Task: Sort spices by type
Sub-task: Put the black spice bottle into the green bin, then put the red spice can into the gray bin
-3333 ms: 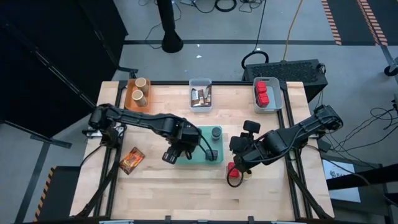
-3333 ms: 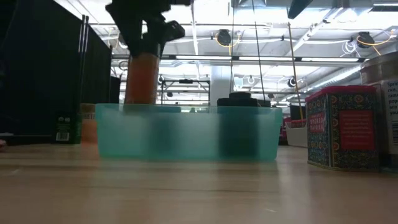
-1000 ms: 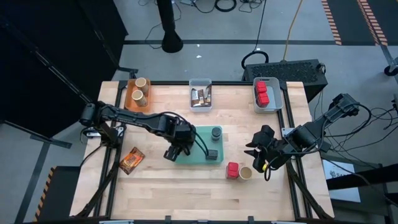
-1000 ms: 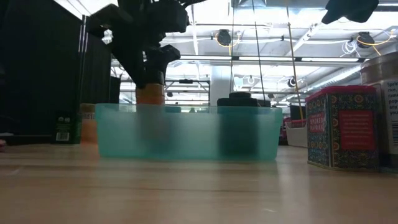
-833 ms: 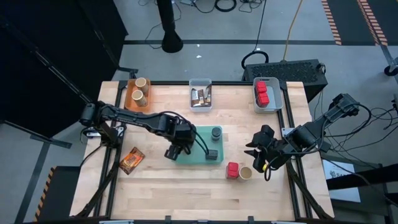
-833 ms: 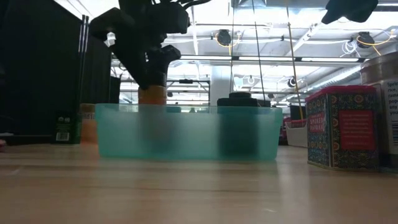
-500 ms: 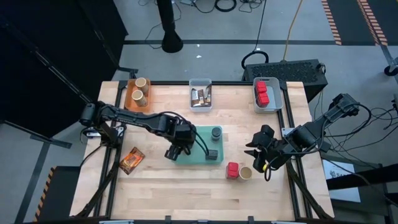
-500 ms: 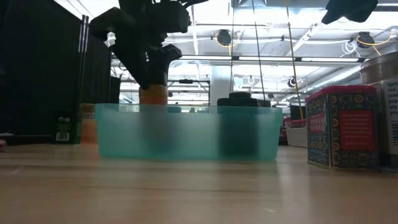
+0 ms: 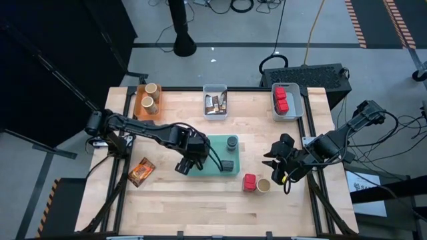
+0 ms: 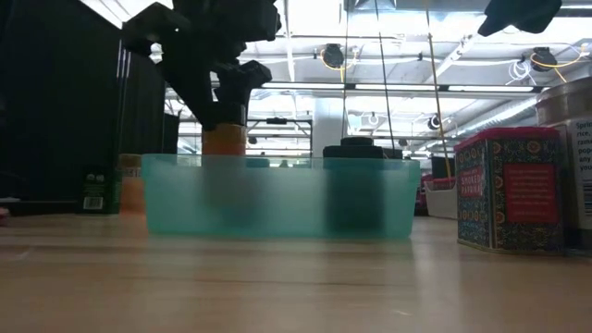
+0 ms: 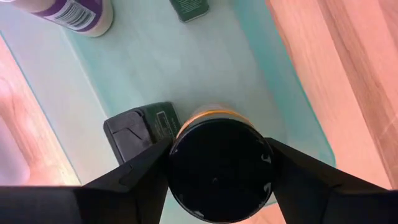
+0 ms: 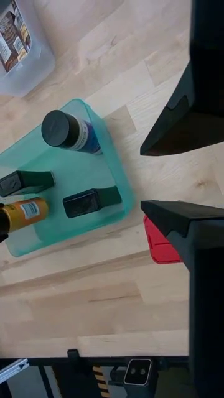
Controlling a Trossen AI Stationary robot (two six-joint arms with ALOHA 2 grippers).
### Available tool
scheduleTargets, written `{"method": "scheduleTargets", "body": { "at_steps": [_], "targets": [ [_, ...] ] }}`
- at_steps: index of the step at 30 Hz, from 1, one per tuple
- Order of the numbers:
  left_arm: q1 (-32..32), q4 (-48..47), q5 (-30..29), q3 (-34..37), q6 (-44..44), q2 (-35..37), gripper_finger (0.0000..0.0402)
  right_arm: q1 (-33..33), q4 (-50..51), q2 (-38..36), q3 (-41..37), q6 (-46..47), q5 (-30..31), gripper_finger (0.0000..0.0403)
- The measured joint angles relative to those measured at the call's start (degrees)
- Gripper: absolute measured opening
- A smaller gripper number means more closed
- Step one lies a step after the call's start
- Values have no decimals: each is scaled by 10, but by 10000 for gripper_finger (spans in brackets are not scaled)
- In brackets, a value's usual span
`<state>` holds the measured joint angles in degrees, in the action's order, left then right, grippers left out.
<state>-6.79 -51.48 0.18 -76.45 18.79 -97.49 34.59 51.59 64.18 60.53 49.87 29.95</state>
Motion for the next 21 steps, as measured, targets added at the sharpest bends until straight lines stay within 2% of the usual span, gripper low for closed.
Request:
{"method": "scheduleTargets", "body": {
  "at_steps": [8,11,16,21],
  "targets": [
    [0,5,-14,0,0,0,295,0,0,0,0,0,0,112],
    [0,9,-50,-4,0,0,310,0,0,0,0,-11,2,112],
    [1,-21,-122,-42,-3,14,313,-6,3,0,4,-22,44,112],
    [1,-37,-127,-76,-3,60,313,-30,-7,5,23,-28,44,112]
  ]
}}
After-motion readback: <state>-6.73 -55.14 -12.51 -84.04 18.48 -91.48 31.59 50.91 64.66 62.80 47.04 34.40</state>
